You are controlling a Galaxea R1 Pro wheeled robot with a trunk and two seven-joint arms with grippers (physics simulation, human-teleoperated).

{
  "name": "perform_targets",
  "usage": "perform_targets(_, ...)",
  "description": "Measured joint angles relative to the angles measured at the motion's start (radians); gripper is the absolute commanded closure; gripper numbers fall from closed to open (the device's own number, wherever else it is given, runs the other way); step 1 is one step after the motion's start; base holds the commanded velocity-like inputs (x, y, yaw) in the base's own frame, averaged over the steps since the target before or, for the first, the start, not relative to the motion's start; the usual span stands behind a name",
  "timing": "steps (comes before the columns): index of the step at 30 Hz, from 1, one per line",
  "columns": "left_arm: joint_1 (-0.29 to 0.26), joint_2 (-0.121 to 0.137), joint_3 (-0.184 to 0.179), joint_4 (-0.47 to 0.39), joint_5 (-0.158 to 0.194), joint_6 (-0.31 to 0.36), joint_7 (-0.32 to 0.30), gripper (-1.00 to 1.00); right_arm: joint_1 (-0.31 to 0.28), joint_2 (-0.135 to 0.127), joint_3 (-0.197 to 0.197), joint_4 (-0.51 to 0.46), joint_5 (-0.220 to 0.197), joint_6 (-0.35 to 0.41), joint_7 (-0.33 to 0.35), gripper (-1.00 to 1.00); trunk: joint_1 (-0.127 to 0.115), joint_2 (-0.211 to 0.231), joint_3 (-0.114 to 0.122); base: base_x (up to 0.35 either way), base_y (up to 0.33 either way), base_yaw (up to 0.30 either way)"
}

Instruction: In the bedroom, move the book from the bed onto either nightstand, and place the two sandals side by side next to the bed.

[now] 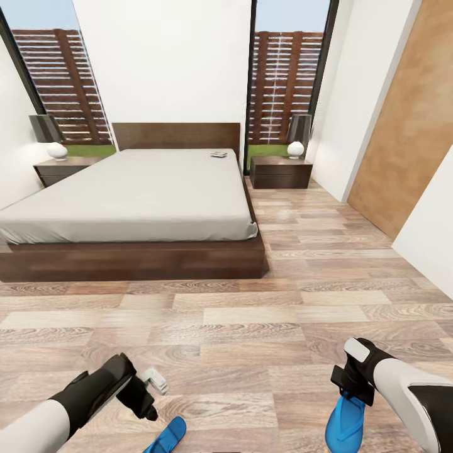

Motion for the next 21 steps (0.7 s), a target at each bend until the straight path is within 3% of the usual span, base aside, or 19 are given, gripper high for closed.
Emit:
perform_targets(4, 0.0, 0.007, -0.053, 0.0, -0.011, -0.036, -0.025, -1.0, 0.0, 0.0, 0.0, 0.0, -0.001, 0.0, 0.001, 1.0, 0.0, 0.0, 0.0, 0.0, 0.0, 0.0)
perform_targets(8, 0.0, 0.01, -0.089, 0.001, -0.019, -0.095, -0.108, -1.0, 0.0, 0.0, -0.002, 0.0, -0.002, 0.001, 0.004, 1.0, 0.0, 0.0, 0.0, 0.0, 0.0, 0.0)
perform_targets(14, 0.0, 0.01, -0.105, 0.016, -0.022, -0.146, -0.176, -1.0, 0.0, -0.001, -0.003, 0.0, -0.003, 0.001, 0.032, 1.0, 0.0, 0.0, 0.0, 0.0, 0.0, 0.0)
perform_targets(21, 0.0, 0.009, -0.115, 0.027, -0.024, -0.155, -0.188, -1.0, 0.0, -0.001, -0.002, 0.0, -0.002, 0.001, 0.054, 1.0, 0.0, 0.0, 0.0, 0.0, 0.0, 0.0)
